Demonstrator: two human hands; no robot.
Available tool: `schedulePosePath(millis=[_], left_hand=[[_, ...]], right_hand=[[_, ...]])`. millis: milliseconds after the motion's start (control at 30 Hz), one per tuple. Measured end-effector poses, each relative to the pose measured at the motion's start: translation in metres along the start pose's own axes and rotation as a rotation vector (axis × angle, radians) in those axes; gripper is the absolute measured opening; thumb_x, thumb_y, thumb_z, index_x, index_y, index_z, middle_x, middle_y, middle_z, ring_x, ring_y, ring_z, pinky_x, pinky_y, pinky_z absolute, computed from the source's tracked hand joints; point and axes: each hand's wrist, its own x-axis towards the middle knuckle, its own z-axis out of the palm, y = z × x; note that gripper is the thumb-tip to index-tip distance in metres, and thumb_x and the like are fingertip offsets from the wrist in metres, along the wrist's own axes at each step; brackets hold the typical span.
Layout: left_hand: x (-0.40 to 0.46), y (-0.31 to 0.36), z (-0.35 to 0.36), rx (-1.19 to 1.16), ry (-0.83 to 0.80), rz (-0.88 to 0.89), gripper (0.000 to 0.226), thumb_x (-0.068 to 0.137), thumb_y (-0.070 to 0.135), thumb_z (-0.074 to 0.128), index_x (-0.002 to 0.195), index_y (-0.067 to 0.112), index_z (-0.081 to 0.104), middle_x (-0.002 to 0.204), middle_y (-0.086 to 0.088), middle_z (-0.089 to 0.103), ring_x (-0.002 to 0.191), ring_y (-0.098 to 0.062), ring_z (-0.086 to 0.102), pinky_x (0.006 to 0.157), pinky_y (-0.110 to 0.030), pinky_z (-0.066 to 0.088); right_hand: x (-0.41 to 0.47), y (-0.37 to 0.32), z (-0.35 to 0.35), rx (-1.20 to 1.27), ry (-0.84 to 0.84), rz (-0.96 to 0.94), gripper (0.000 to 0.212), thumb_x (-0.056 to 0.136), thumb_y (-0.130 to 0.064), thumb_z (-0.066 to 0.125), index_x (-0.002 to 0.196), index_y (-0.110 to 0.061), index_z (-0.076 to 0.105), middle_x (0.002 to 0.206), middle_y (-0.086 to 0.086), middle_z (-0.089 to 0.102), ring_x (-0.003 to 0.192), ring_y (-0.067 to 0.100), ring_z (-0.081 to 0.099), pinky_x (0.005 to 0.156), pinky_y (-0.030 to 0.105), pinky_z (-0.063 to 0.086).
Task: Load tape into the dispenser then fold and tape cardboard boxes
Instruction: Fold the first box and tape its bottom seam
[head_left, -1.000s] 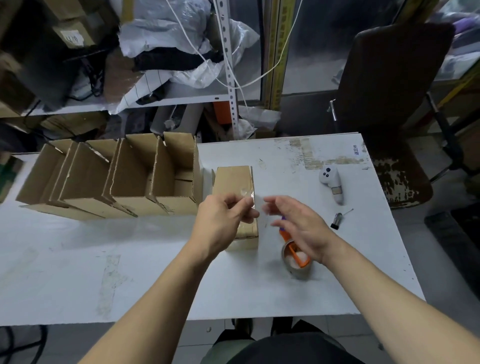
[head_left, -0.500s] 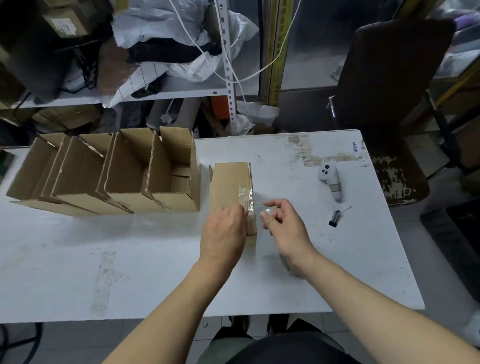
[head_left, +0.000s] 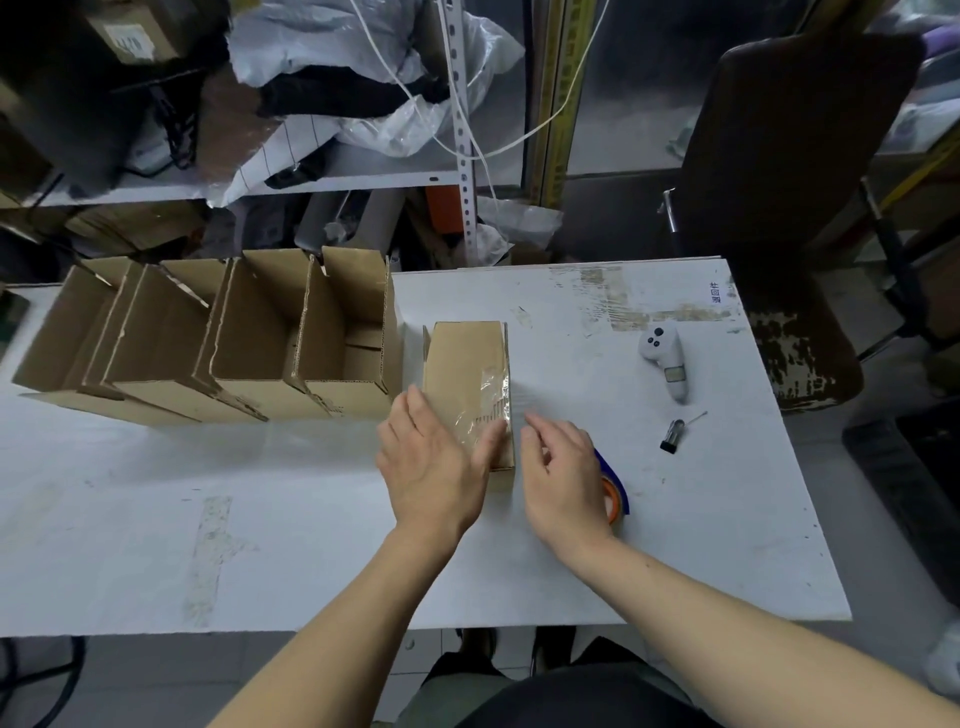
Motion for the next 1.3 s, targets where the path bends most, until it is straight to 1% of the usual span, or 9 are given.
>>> schedulePosePath(millis=[233,467,567,667,767,900,1100,1167,1300], left_hand=[[0.0,-0.005,0.009,-0.09,-0.056,-0.006,0.076,0.107,0.051,0.038,0.161,0.002,0.017,0.15,-0.016,0.049,0.121,-0.039,0.04,0.102,-0.051,0.037],[0.003,-0.009,0.013,-0.239,-0.136,-0.013,0.073,0.101,0.063,0.02,0.15,0.01,0.031,0.117,-0.003,0.069,0.11,-0.034,0.044,0.101,-0.044,0.036],[0.007,-0.005,0.004,-0.403,-0.17,0.057,0.036,0.108,0.042,0.029,0.131,0.023,0.049,0.099,0.013,0.067,0.106,-0.03,0.054,0.091,-0.036,0.039],[0.014,-0.001,-0.019,-0.617,-0.253,0.016,0.035,0.11,0.046,0.04,0.137,0.034,0.059,0.118,0.022,0.069,0.114,-0.003,0.063,0.099,-0.029,0.049],[0.027,-0.008,-0.035,-0.616,-0.275,-0.07,0.056,0.106,0.055,0.047,0.154,0.026,0.045,0.145,0.018,0.056,0.115,0.009,0.057,0.093,-0.017,0.044],[0.039,-0.023,-0.037,-0.651,-0.453,-0.264,0.085,0.094,0.074,0.053,0.159,0.021,0.039,0.162,0.004,0.043,0.141,-0.016,0.048,0.115,-0.04,0.04],[0.022,-0.03,-0.039,-1.16,-0.769,-0.374,0.06,0.091,0.06,0.068,0.143,0.031,0.058,0.138,0.006,0.069,0.127,-0.019,0.065,0.108,-0.059,0.049],[0.021,-0.031,-0.045,-1.178,-0.717,-0.328,0.062,0.087,0.052,0.072,0.143,0.032,0.056,0.139,0.002,0.068,0.125,-0.019,0.066,0.109,-0.057,0.05],[0.024,-0.025,-0.06,-0.906,-0.378,-0.132,0.086,0.075,0.057,0.085,0.149,0.038,0.045,0.144,0.01,0.059,0.129,-0.013,0.061,0.112,-0.045,0.049]], right_hand=[[-0.01,-0.002,0.005,-0.123,-0.194,-0.036,0.029,0.109,-0.029,0.039,0.086,-0.02,0.055,0.093,0.001,0.06,0.092,0.026,0.055,0.079,0.039,0.042],[-0.003,-0.012,0.0,-0.201,-0.233,-0.009,0.038,0.11,-0.046,0.033,0.108,-0.02,0.061,0.107,0.0,0.065,0.1,0.024,0.055,0.086,0.04,0.046],[0.009,-0.012,-0.011,-0.12,-0.226,0.098,0.042,0.111,-0.045,0.033,0.093,-0.019,0.06,0.097,0.002,0.068,0.091,0.025,0.06,0.077,0.038,0.045],[0.025,0.002,-0.036,0.016,-0.111,0.216,0.05,0.11,-0.041,0.039,0.085,-0.007,0.064,0.079,0.0,0.067,0.079,0.026,0.059,0.072,0.039,0.046],[0.033,0.016,-0.065,0.357,-0.071,0.331,0.046,0.108,-0.041,0.046,0.095,-0.009,0.077,0.094,0.004,0.08,0.096,0.031,0.073,0.089,0.044,0.058],[0.034,0.013,-0.09,0.739,-0.108,0.394,0.038,0.112,-0.022,0.044,0.114,0.001,0.074,0.108,0.019,0.078,0.103,0.031,0.075,0.088,0.041,0.062],[0.033,0.029,-0.077,1.078,-0.207,0.614,0.034,0.109,-0.014,0.049,0.101,0.005,0.077,0.107,0.024,0.075,0.098,0.035,0.075,0.084,0.046,0.065],[0.031,0.032,-0.069,1.023,-0.228,0.63,0.029,0.107,-0.009,0.052,0.097,0.003,0.077,0.103,0.022,0.076,0.095,0.033,0.075,0.083,0.043,0.064],[0.041,0.03,-0.062,0.308,-0.024,0.388,0.02,0.102,-0.02,0.058,0.087,-0.022,0.071,0.092,-0.001,0.07,0.084,0.024,0.065,0.081,0.038,0.051]])
